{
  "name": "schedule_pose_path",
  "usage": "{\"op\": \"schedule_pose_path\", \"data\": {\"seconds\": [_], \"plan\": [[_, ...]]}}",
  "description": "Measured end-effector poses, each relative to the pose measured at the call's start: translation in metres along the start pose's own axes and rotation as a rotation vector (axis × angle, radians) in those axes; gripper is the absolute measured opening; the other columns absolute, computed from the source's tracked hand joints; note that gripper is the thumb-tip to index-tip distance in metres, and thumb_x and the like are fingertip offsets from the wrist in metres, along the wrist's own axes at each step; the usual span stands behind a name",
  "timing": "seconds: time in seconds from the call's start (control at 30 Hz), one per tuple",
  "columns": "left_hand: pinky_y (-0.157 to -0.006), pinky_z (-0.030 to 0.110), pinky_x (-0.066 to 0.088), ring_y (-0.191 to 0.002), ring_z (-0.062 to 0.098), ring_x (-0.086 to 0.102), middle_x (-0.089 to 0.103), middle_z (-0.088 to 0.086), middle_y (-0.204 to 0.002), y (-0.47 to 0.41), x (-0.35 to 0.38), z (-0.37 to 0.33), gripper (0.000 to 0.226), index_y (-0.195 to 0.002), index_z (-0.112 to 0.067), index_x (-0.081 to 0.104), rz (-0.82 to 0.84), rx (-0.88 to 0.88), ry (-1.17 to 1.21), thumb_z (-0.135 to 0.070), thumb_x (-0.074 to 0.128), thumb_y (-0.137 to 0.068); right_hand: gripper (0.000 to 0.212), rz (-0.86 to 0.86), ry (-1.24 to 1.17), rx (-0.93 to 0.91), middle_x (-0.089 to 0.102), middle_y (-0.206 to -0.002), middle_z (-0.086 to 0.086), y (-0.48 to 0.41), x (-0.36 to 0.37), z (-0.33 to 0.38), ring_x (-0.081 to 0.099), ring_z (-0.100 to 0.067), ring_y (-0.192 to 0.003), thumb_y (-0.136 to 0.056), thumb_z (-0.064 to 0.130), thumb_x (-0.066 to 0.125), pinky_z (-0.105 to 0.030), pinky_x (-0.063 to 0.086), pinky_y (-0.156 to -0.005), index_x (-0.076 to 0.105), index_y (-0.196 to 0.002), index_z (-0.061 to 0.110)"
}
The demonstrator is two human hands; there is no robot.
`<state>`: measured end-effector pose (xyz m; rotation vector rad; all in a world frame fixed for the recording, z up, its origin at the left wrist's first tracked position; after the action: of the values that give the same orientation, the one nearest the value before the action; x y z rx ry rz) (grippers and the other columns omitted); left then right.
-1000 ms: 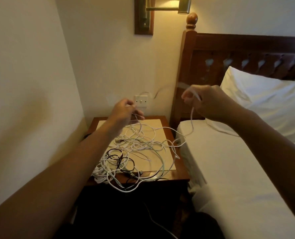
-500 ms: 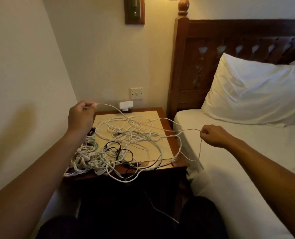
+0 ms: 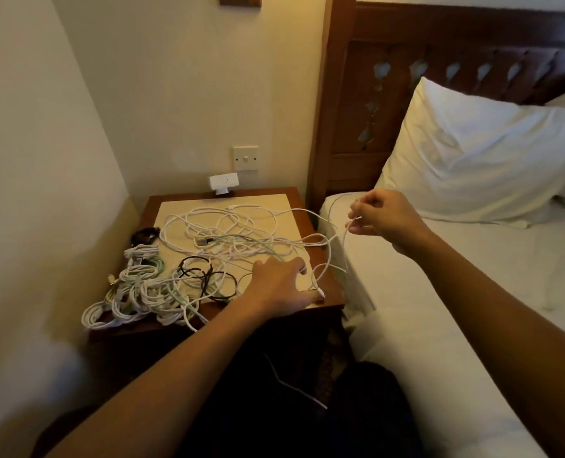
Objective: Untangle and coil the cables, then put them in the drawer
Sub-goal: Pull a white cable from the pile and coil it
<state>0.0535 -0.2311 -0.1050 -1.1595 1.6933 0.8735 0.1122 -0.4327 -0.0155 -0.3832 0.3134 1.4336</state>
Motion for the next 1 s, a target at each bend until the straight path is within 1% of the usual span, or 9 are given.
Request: {"op": "schedule_pose_path", "data": {"seconds": [0.2,0.47,0.6,0.73,0.77,0.83,0.87,0.93,1.0], "plan": [[-0.096,0.046,0.035,-0.12,0.029,0.052,0.066,0.003,-0.123,-0.028,0.042,-0.002,0.052,-0.126,-0.026,0.061,-0.075,-0.033,-0.283,-0.064,0.06,-0.09,0.006,-0.056,-0.121,0.016,0.075,-0.095,-0.015,0.004,-0.02,0.002,0.078,-0.024,-0.085,-0.098,0.014,0.069,-0.039,0.065,-0.079,0.067,-0.098,0.009],[-0.094,0.044,0.039,-0.116,0.027,0.054,0.064,0.0,-0.119,-0.047,0.047,-0.008,0.069,-0.122,-0.023,0.059,-0.272,-0.124,0.048,-0.08,0.057,-0.082,0.008,0.09,-0.447,0.136,0.074,-0.096,-0.018,0.024,0.0,-0.006,0.078,-0.03,-0.093,-0.099,0.01,0.064,-0.031,0.064,-0.075,0.067,-0.098,0.002],[-0.094,0.045,0.04,-0.113,0.028,0.056,0.066,0.001,-0.115,-0.054,0.052,-0.009,0.053,-0.12,-0.022,0.062,-0.267,-0.162,0.016,-0.065,0.061,-0.088,0.013,0.133,-0.486,0.102,0.076,-0.087,-0.011,0.026,0.003,0.002,0.078,-0.027,-0.09,-0.1,0.011,0.063,-0.032,0.065,-0.078,0.069,-0.09,0.006],[-0.09,0.046,0.047,-0.098,0.032,0.063,0.07,0.004,-0.094,-0.06,0.057,-0.005,0.019,-0.097,-0.021,0.068,-0.205,-0.088,0.212,-0.032,0.053,-0.1,0.007,0.054,-0.377,0.081,0.075,-0.096,-0.016,0.02,-0.01,-0.011,0.078,-0.027,-0.09,-0.1,0.012,0.064,-0.034,0.064,-0.076,0.066,-0.097,0.006],[-0.088,0.045,0.05,-0.095,0.032,0.064,0.071,0.006,-0.094,-0.061,0.057,-0.001,0.018,-0.097,-0.021,0.068,-0.17,-0.085,0.32,-0.025,0.051,-0.102,0.007,0.027,-0.339,0.09,0.075,-0.097,-0.017,0.018,-0.014,-0.02,0.078,-0.027,-0.09,-0.1,0.012,0.064,-0.036,0.065,-0.078,0.065,-0.099,0.006],[-0.082,0.033,0.055,-0.093,0.028,0.068,0.072,0.01,-0.104,-0.063,0.053,0.008,0.024,-0.119,-0.017,0.068,-0.104,-0.122,0.485,-0.015,0.049,-0.104,0.007,-0.016,-0.259,0.11,0.075,-0.098,-0.016,0.016,-0.021,-0.039,0.077,-0.028,-0.091,-0.1,0.014,0.066,-0.04,0.065,-0.081,0.065,-0.1,0.006],[-0.079,0.03,0.056,-0.094,0.027,0.069,0.072,0.012,-0.108,-0.065,0.051,0.014,0.027,-0.125,-0.014,0.066,-0.093,-0.136,0.502,-0.013,0.05,-0.103,0.008,-0.032,-0.206,0.113,0.074,-0.098,-0.015,0.015,-0.024,-0.048,0.077,-0.028,-0.09,-0.099,0.015,0.066,-0.041,0.065,-0.082,0.065,-0.1,0.007],[-0.083,0.039,0.055,-0.098,0.032,0.068,0.072,0.013,-0.107,-0.07,0.045,0.025,0.027,-0.12,-0.011,0.068,-0.129,-0.15,0.394,-0.009,0.051,-0.099,0.009,-0.07,-0.059,0.095,0.074,-0.097,-0.011,0.015,-0.029,-0.062,0.076,-0.024,-0.089,-0.098,0.019,0.069,-0.042,0.065,-0.082,0.066,-0.1,0.01],[-0.081,0.037,0.05,-0.103,0.032,0.065,0.07,0.013,-0.114,-0.072,0.041,0.029,0.029,-0.122,-0.015,0.071,-0.17,-0.147,0.3,-0.009,0.056,-0.098,0.009,-0.144,0.21,-0.001,0.073,-0.094,-0.002,0.016,-0.036,-0.065,0.073,-0.018,-0.085,-0.097,0.023,0.071,-0.035,0.062,-0.079,0.067,-0.099,0.014]]}}
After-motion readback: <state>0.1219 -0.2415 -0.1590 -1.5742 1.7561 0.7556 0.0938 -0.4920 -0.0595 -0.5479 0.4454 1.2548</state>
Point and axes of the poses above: each hand's wrist, its own y-axis away from the middle knuckle, its own x-axis out of the palm, z = x × y, the point moved 9 cm from there along -y, towards the middle knuckle
